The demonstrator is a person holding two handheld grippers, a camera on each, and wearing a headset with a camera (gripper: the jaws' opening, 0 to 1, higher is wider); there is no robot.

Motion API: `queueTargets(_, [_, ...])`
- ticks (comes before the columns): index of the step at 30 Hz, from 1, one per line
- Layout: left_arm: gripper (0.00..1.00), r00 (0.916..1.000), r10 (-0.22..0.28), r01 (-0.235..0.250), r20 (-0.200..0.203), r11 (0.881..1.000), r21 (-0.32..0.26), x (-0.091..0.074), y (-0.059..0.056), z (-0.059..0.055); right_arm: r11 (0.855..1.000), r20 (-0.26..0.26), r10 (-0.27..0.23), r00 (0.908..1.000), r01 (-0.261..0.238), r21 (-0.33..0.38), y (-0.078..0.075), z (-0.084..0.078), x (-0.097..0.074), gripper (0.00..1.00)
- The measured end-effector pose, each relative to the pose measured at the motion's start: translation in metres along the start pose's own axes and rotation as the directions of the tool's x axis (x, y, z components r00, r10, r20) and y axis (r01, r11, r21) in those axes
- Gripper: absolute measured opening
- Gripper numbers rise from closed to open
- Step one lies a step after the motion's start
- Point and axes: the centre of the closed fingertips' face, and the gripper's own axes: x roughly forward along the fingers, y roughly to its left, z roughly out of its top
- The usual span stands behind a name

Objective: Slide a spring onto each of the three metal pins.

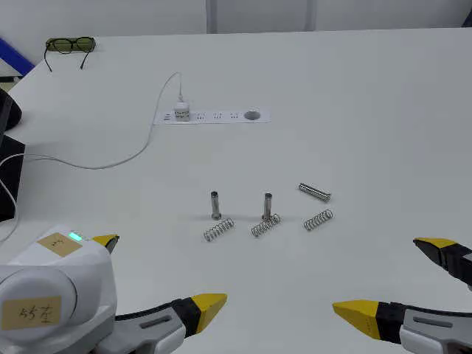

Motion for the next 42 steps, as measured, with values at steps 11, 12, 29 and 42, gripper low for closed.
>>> queueTargets(11, [0.97,1.0,-0.006,0.006,0.001,1.0,0.015,0.0,-0.0025,0.0016,1.0,0.012,0.006,0.9999,-0.006,0.003,0.0,0.0017,-0.0001,0.9])
queueTargets(12, [0.97,1.0,-0.008,0.008,0.001,1.0,0.014,0.0002,-0.0029,0.0014,1.0,0.015,0.006,0.9999,-0.006,0.003,0.0002,0.0023,-0.0002,0.9])
queueTargets(29, [0.98,0.9999,-0.013,0.013,0.002,1.0,0.01,0.0011,-0.0043,0.0012,1.0,0.004,-0.001,1.0,0.001,0.009,-0.0014,-0.0016,-0.0028,0.9])
queueTargets(42, [0.98,0.9997,-0.018,0.018,0.014,1.0,0.011,0.0018,-0.0047,0.0045,1.0,-0.007,-0.008,0.9999,0.008,0.013,-0.0079,-0.0017,-0.0021,0.87])
